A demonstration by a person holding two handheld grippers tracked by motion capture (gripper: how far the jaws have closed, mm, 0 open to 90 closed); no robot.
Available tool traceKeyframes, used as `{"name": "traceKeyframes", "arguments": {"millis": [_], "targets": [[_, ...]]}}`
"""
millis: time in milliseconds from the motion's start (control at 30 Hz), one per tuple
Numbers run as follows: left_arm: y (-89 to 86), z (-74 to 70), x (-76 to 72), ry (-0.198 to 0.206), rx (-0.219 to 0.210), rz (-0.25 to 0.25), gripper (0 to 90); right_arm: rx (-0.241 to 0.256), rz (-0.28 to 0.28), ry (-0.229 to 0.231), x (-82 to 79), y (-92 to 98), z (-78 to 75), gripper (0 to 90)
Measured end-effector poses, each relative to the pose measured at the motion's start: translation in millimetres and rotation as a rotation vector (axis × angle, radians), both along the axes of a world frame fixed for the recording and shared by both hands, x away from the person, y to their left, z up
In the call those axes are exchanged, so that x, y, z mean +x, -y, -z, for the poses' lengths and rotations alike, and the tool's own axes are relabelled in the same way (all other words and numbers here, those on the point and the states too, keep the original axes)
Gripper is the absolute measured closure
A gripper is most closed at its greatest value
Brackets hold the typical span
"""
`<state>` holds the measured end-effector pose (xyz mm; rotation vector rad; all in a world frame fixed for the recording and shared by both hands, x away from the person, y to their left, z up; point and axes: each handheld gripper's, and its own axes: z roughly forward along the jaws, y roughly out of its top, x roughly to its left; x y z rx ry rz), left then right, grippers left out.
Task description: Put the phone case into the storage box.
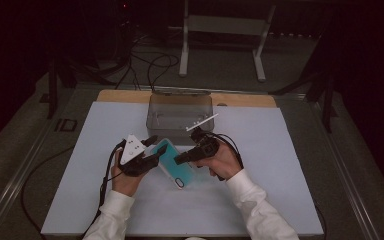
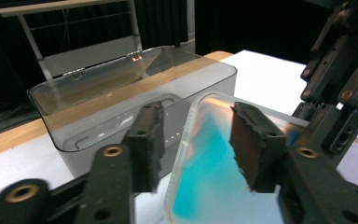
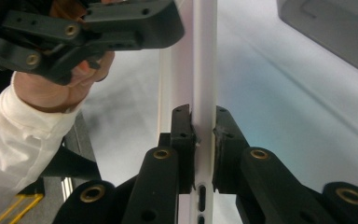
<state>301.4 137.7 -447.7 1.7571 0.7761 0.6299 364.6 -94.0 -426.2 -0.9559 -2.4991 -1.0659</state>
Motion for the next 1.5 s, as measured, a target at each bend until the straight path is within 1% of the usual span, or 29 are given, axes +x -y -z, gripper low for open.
{"name": "traceKeyframes", "arguments": {"millis": [67, 200, 267, 367, 433, 533, 600, 667, 700, 733, 767, 867, 967, 1000, 1100, 1167, 1300, 1367, 1500], "targets": [[-0.8, -0.7, 0.9, -0.009, -0.006, -0.018, 44.9, 0.002, 0.0, 0.004, -0.1, 0.7, -0.7, 82.0], [-4.0, -2.2, 1.4, -0.011, -0.014, -0.067, 35.5, 0.001, 0.011, 0.011, -0.3, 1.8, -1.8, 81.9], [-5.8, -3.7, 1.4, -0.012, -0.013, -0.092, 28.8, 0.003, 0.014, 0.011, -0.2, 2.3, -2.3, 81.9], [-8.0, -4.3, 2.8, -0.031, -0.007, -0.133, 16.6, 0.005, 0.02, 0.015, 0.3, 2.7, -3.4, 81.9], [-10.1, -4.5, 3.3, -0.041, -0.016, -0.132, 9.9, 0.011, 0.022, 0.014, 0.7, 2.8, -4.4, 81.9], [-12.4, -6.8, 2.4, -0.04, -0.02, -0.133, 1.7, 0.016, 0.027, 0.02, 0.4, 2.7, -6.1, 81.8], [-15.0, -8.9, 1.7, -0.037, -0.033, -0.144, 0.4, 0.009, 0.03, 0.027, -0.3, 2.9, -8.3, 81.8], [-18.3, -11.3, 1.0, -0.042, -0.058, -0.148, 0.4, 0.003, 0.042, 0.033, -0.7, 3.7, -10.3, 81.8], [-18.3, -11.3, 1.0, -0.042, -0.058, -0.148, 0.4, 0.003, 0.042, 0.033, -0.7, 3.7, -10.3, 81.8], [-20.3, -12.9, -1.1, -0.029, -0.063, -0.153, 0.4, -0.003, 0.046, 0.038, -0.4, 4.5, -11.0, 81.8], [-20.9, -13.4, -1.7, -0.026, -0.057, -0.153, 0.4, -0.01, 0.056, 0.046, 0.2, 6.0, -12.8, 81.8], [-24.7, -14.3, -3.2, -0.021, -0.046, -0.152, 0.3, -0.008, 0.069, 0.053, 0.8, 8.6, -15.5, 81.8], [-30.3, -14.0, -5.8, -0.008, -0.05, -0.15, 0.3, -0.001, 0.081, 0.062, 0.9, 10.3, -18.2, 81.8], [-31.7, -13.3, -6.6, -0.005, -0.051, -0.154, 0.3, 0.003, 0.085, 0.07, 0.9, 11.1, -19.8, 81.8], [-36.7, -10.1, -8.4, -0.01, -0.04, -0.164, 0.3, 0.007, 0.093, 0.076, 1.0, 11.9, -22.0, 81.8], [-40.2, -7.6, -10.4, -0.011, -0.041, -0.174, 0.3, 0.005, 0.098, 0.078, 1.2, 12.3, -22.6, 81.8], [-46.9, -3.5, -14.9, -0.002, -0.036, -0.184, 0.3, 0.002, 0.107, 0.081, 1.6, 12.5, -23.1, 81.8], [-53.5, 0.6, -18.1, -0.003, -0.027, -0.189, 0.3, 0.004, 0.107, 0.085, 1.8, 12.8, -23.7, 81.8], [-63.6, 7.7, -23.0, -0.009, -0.039, -0.216, 0.3, 0.003, 0.112, 0.087, 2.0, 12.2, -25.2, 81.7]]}}
